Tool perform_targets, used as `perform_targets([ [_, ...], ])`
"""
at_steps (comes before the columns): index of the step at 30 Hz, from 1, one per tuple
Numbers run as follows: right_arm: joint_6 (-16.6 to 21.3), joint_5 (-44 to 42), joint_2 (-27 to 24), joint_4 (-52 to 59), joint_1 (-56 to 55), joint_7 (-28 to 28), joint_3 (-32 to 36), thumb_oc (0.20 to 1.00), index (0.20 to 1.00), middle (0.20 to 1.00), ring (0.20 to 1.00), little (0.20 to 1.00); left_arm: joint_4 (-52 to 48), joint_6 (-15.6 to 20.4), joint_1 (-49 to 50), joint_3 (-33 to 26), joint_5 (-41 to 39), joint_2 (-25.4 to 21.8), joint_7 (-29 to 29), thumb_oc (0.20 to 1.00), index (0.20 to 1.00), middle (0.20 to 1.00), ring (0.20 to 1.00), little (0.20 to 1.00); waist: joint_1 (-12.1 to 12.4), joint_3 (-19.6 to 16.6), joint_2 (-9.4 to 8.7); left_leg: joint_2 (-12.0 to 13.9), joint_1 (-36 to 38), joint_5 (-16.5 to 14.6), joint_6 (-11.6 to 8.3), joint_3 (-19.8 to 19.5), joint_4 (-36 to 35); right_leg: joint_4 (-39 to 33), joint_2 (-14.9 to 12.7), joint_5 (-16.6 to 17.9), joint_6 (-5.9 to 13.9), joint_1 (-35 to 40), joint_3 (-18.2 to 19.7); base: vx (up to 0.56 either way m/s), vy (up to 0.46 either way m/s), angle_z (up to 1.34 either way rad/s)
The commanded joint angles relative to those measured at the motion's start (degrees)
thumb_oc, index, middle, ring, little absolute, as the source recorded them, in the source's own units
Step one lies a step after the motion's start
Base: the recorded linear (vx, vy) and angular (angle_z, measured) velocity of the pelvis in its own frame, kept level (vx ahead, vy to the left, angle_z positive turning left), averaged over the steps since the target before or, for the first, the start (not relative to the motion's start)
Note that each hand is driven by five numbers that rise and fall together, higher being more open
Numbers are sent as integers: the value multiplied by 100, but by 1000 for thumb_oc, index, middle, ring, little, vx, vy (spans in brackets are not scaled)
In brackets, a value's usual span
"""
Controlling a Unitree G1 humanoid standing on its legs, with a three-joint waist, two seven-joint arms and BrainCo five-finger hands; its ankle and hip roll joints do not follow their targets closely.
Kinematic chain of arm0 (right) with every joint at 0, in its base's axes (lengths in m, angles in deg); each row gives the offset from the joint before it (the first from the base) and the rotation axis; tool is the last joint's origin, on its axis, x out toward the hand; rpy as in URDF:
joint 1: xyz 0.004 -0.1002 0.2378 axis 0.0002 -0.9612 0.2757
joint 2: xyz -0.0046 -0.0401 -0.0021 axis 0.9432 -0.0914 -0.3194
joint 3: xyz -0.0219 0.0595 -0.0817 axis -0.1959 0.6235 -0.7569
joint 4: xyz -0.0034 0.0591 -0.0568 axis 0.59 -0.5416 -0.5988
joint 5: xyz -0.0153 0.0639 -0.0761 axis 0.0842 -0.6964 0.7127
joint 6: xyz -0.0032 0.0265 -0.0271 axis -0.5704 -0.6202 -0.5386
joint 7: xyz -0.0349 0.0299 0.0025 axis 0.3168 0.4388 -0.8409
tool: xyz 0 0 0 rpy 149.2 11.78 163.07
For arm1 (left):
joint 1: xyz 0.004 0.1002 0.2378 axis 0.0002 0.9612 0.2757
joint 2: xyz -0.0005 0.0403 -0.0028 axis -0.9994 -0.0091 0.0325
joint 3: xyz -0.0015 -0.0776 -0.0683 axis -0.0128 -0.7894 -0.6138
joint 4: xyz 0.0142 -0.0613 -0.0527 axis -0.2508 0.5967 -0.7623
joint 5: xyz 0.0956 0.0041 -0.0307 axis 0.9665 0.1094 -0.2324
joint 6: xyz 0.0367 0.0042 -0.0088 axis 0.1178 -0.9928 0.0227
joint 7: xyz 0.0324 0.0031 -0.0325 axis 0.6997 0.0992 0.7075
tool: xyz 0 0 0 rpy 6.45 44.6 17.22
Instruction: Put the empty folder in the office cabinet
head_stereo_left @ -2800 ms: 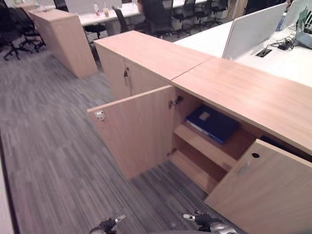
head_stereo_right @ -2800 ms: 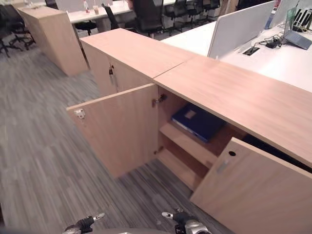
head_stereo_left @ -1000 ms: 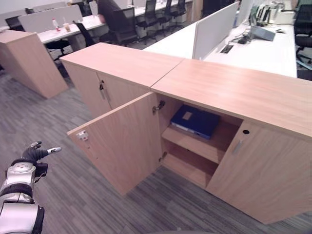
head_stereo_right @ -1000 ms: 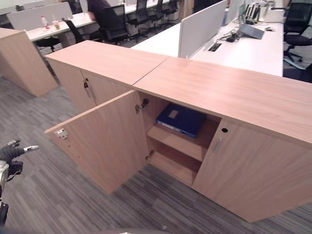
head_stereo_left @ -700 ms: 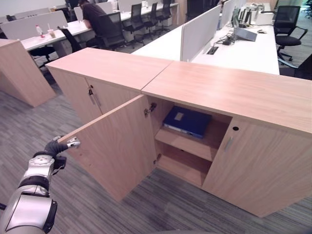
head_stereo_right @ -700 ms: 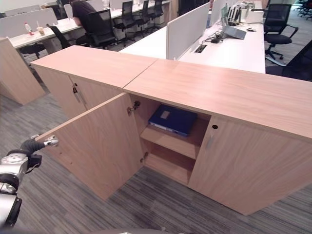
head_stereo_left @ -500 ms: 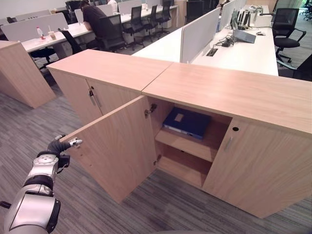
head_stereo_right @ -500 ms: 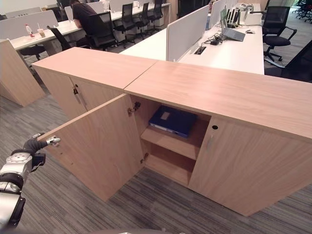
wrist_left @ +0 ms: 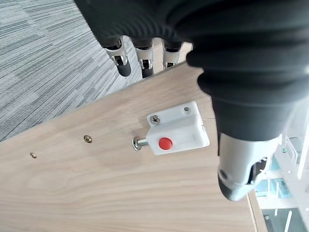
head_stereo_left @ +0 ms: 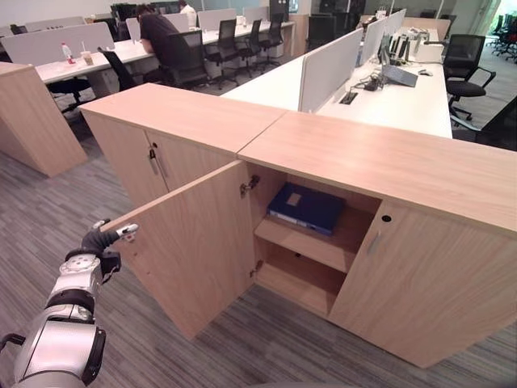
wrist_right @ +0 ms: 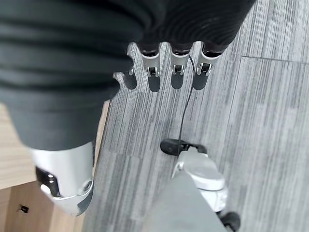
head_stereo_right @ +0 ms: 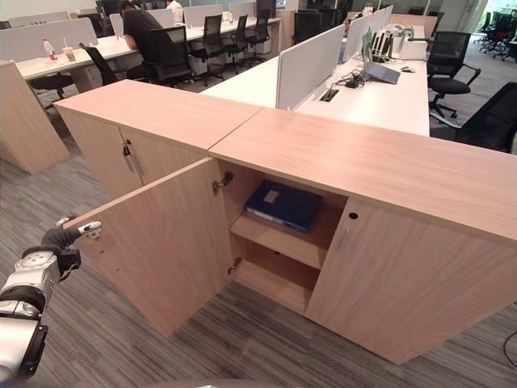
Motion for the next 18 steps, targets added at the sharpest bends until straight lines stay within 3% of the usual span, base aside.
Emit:
perform_targets([
  [1,37,193,143,-339,353,-40,-288,1000,1000,1000,1000,1000,-1718,30,464,1104,-184,1750,-1094,1000,1000,1000,1000,1000,-353,-24,6,-261,-70,-866,357,-351,189,-165,-609,1117,519,-323,-546,-22,0,11],
  [2,37,194,145,-337,339,-40,-288,1000,1000,1000,1000,1000,-1753,13,493,1108,-187,1743,-1087,1000,1000,1000,1000,1000,-352,-35,4,-261,-67,-865,357,-352,187,-166,-609,1117,519,-320,-548,-35,0,14],
  [4,61,321,291,-293,417,-42,-386,1000,1000,1000,1000,1000,-3112,-77,1113,1750,-614,1967,-1579,1000,1000,1000,1000,1000,-310,5,5,-289,-71,-874,381,-412,179,-123,-669,1152,519,-301,-596,-20,0,18],
  [7,75,354,354,-277,436,-26,-426,1000,1000,1000,1000,1000,-3561,-115,1300,1955,-802,1972,-1750,1000,1000,1000,1000,1000,-298,9,-1,-297,-63,-882,391,-430,175,-109,-681,1157,519,-294,-599,-16,-3,22],
  [10,199,467,578,-203,560,27,-734,1000,1000,1000,1000,1000,-4798,-343,1350,3021,-1612,2005,-2487,1000,1000,1000,1000,1000,-282,43,-31,-320,-44,-902,406,-498,156,-97,-733,1177,519,-284,-620,-30,-21,18],
  [14,259,489,658,-172,604,12,-870,1000,1000,1000,1000,1000,-5360,-418,1339,3249,-2198,2092,-2563,1000,1000,1000,1000,1000,-259,65,-84,-320,-59,-908,411,-555,170,-83,-757,1172,519,-267,-668,-21,-21,-11],
  [18,290,620,804,-271,650,63,-1057,1000,1000,1000,1000,1000,-6212,-332,1186,3566,-2472,1783,-2787,1000,1000,1000,1000,1000,-218,37,-124,-345,-85,-907,390,-683,208,-77,-824,1213,519,-185,-829,-28,-39,-52],
])
